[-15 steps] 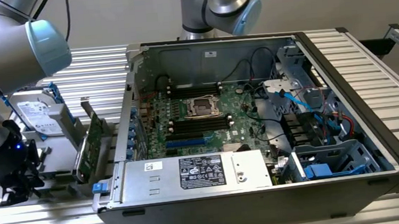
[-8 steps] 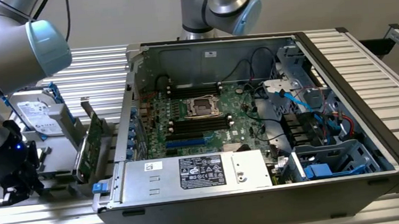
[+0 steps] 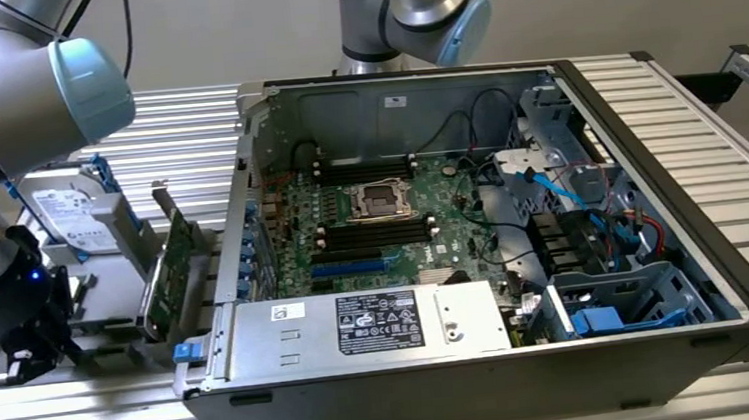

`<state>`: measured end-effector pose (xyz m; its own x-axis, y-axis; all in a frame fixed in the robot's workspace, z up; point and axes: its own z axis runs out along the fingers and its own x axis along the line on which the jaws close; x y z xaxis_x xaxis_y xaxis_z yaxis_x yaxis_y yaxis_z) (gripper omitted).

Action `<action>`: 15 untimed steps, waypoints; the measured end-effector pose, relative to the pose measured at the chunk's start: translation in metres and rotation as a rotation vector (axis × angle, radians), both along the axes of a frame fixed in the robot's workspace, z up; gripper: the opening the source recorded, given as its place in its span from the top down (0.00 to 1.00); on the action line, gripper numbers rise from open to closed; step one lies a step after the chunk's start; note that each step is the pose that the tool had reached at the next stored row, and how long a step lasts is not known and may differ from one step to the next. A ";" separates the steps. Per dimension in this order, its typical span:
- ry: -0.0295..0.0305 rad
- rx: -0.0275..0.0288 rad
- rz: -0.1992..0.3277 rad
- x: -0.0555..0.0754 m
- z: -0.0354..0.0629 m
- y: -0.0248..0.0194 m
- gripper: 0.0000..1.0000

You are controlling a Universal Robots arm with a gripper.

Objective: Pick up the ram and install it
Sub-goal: 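Pick up the ram and move it above insertion slot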

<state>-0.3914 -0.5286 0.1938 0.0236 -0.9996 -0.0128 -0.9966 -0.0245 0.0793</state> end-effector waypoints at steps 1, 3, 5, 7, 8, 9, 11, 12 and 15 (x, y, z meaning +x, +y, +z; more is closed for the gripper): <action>0.0000 0.0000 0.000 0.000 0.0000 0.0000 0.86; 0.0000 0.0003 -0.002 0.000 0.0001 0.0000 0.86; 0.0012 0.0004 -0.004 0.000 0.0021 0.0000 0.86; 0.0015 0.0003 -0.005 0.000 0.0059 0.0000 0.86; 0.0016 0.0002 -0.005 0.000 0.0077 0.0000 0.86; 0.0016 0.0003 -0.005 0.000 0.0095 0.0000 0.86; 0.0017 0.0002 -0.006 0.000 0.0132 0.0000 0.86; 0.0015 0.0004 -0.006 0.000 0.0154 0.0000 0.86; 0.0016 0.0002 -0.006 0.000 0.0239 0.0000 0.86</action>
